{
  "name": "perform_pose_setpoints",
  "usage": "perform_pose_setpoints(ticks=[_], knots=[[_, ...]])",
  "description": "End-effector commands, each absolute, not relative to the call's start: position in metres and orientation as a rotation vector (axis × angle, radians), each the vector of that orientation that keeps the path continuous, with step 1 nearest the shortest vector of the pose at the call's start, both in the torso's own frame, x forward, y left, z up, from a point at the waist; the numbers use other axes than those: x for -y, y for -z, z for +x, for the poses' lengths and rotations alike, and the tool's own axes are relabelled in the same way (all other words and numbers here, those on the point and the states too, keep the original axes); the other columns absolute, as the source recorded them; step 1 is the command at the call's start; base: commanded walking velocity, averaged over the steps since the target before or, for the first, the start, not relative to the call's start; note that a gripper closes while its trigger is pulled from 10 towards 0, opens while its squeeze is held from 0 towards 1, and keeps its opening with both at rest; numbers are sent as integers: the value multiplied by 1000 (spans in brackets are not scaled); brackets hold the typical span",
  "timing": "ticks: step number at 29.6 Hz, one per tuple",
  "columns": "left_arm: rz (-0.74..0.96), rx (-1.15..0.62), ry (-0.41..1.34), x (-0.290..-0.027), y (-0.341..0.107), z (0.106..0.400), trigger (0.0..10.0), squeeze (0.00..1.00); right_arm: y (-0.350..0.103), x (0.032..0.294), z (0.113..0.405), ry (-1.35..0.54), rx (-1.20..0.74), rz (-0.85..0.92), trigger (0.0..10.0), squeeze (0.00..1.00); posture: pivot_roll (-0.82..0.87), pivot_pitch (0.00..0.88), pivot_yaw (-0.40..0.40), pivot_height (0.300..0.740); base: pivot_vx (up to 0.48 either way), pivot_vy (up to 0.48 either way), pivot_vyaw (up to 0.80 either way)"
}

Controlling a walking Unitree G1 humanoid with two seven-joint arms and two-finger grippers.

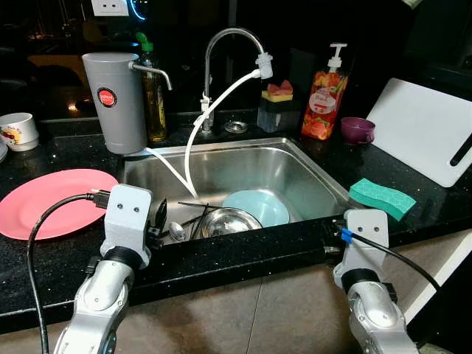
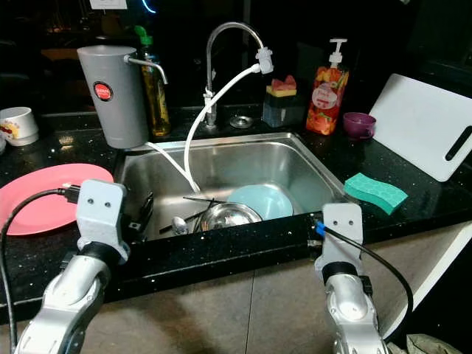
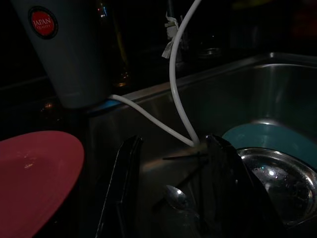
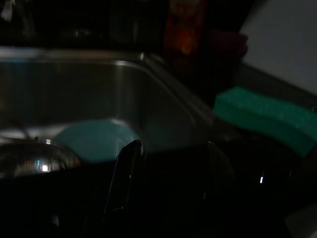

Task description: Kitchen organization

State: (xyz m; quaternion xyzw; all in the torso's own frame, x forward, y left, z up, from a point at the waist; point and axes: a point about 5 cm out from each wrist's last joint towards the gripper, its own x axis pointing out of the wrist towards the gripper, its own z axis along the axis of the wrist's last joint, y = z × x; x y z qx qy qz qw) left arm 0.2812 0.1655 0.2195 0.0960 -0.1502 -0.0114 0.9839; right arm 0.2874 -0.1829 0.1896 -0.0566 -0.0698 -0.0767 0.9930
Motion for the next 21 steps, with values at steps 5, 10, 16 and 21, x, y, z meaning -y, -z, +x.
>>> perform_pose_setpoints(ticks=[5,10,16,21], knots=[[208,315,36,-161,-220,285,10000,0,-191,183,290,164,148,-95,10000,0,93,54,-30,740,0,0,0],[208,318,41,-160,-220,287,10000,0,-191,183,290,167,150,-90,10000,0,90,48,-26,740,0,0,0],[208,326,50,-157,-221,288,10000,0,-191,182,289,172,153,-83,10000,0,87,45,-21,740,0,0,0],[210,331,54,-156,-222,289,10000,0,-192,181,291,173,155,-80,10000,0,87,47,-21,740,0,0,0]])
